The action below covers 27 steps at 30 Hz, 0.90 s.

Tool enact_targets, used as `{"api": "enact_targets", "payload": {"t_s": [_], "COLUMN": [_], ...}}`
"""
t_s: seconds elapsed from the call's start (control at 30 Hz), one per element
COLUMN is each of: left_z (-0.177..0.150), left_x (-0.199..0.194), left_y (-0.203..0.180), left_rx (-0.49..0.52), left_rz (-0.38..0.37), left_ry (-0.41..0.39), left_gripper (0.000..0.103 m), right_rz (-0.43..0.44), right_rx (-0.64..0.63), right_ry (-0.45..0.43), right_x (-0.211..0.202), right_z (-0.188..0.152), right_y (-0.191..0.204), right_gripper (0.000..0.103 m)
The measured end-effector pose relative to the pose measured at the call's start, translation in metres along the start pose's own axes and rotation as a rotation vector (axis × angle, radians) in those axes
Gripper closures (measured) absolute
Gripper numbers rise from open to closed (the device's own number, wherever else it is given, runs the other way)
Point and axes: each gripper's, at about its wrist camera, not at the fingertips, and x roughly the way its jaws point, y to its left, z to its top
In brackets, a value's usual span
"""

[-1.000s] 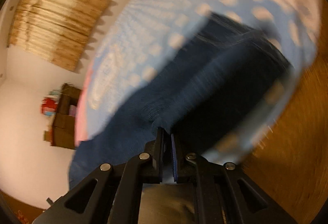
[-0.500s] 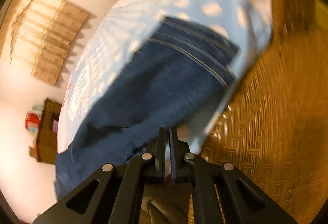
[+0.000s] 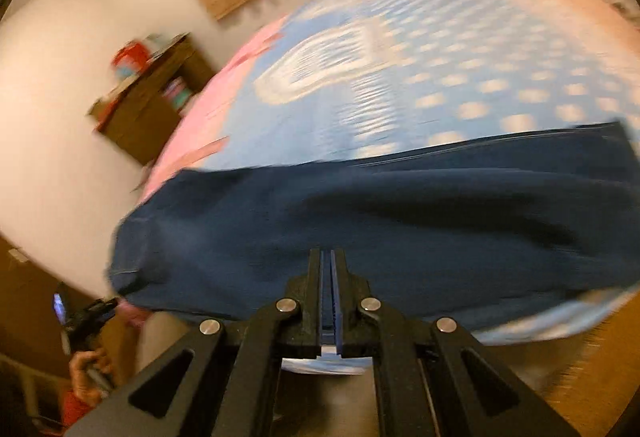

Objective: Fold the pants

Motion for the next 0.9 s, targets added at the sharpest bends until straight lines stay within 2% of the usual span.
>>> {"api": "enact_targets", "payload": {"t_s": [0.13,0.2,0.27,0.3,0.37,0.4,0.43,0.5,0.6,0.67,0.9], "left_z": [0.012,0.015,0.015,0.016,0.014,0.011,0.01,0.007,0.007,0.005,-0.008], "left_x": [-0.038,-0.046,-0.047,-0.044,-0.028,-0.02,-0.011,0.005,0.026,0.04,0.053], "left_y": [0.0,-0.013,-0.04,-0.045,-0.074,-0.082,-0.092,-0.106,-0.116,-0.118,-0.137], "left_rx": [0.045,0.071,0.121,0.137,0.179,0.19,0.202,0.209,0.187,0.176,0.266], "left_rz": [0.025,-0.015,-0.087,-0.099,-0.118,-0.114,-0.107,-0.091,-0.071,-0.063,0.031], "left_ry": [-0.158,-0.19,-0.207,-0.205,-0.183,-0.172,-0.156,-0.132,-0.096,-0.072,-0.132], "left_gripper": [0.051,0.051,0.051,0.051,0.051,0.051,0.051,0.051,0.051,0.051,0.042], "right_rz": [0.111,0.202,0.292,0.34,0.4,0.436,0.457,0.487,0.514,0.522,0.551], "right_rx": [0.031,0.025,0.034,0.041,0.059,0.072,0.081,0.109,0.143,0.147,0.117], "right_ry": [0.036,0.047,0.084,0.115,0.153,0.177,0.198,0.247,0.395,0.452,0.669], "right_x": [0.037,0.06,0.093,0.111,0.139,0.158,0.173,0.206,0.249,0.268,0.324], "right_z": [0.038,0.067,0.096,0.109,0.127,0.135,0.14,0.147,0.141,0.135,0.119], "right_y": [0.033,0.057,0.075,0.089,0.109,0.119,0.127,0.137,0.144,0.147,0.166], "right_gripper": [0.099,0.098,0.098,0.095,0.078,0.052,0.034,0.032,0.032,0.032,0.032]}}
